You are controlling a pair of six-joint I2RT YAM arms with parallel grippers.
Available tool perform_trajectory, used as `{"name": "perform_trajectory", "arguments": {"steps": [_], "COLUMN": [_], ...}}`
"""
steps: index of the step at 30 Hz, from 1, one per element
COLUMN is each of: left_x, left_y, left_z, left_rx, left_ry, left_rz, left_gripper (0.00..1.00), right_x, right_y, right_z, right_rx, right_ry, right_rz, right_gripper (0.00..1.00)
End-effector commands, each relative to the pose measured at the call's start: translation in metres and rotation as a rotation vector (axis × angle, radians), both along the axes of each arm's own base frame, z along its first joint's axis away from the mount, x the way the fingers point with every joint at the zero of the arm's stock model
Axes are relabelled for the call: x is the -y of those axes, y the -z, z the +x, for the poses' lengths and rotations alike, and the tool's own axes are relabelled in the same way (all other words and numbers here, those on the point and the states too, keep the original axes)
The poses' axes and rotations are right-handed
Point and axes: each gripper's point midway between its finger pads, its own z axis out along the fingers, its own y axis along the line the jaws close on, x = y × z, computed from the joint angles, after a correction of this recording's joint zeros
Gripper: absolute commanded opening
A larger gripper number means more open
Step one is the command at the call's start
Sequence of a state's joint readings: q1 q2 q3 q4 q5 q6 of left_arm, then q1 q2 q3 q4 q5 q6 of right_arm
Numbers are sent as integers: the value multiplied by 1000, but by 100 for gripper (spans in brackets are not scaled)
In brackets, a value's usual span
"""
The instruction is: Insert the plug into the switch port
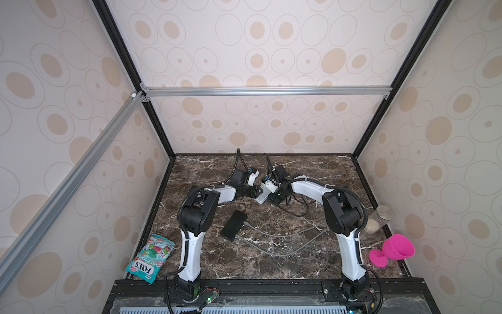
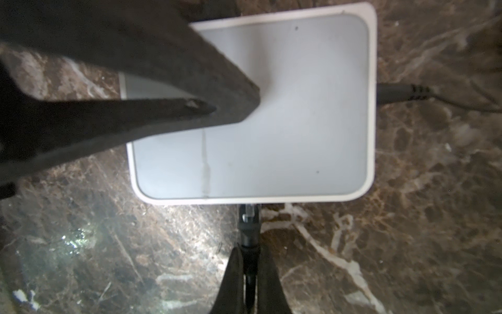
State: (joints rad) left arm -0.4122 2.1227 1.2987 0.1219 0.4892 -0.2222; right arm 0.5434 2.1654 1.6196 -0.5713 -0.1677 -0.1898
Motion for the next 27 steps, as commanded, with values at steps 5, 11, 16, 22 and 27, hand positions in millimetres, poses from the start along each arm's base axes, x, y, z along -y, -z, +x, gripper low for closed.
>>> {"name": "perform_trajectory", "arguments": {"steps": [5, 11, 16, 22, 27], "left_x": [22, 21, 19, 3, -8], "left_y": [55, 53, 51, 50, 31], "left_z": [-66, -63, -58, -43, -26], "left_rx": [-224, -219, -208, -185, -137], "left_ry": [140, 131, 107, 29, -39], "left_rz": [59, 66, 87, 162, 184], "left_gripper": [39, 39, 40, 40, 45], "right_x": [-45, -42, -38, -32, -20], "right_y": [-22, -19, -26, -37, -44], "right_z": [20, 18, 20, 16, 9], "right_rx": [140, 142, 163, 188, 206], "right_ry": [-55, -54, -53, -51, -32], "right_rz": [164, 151, 136, 125, 105], "right_gripper": [0, 0, 15, 23, 23]}}
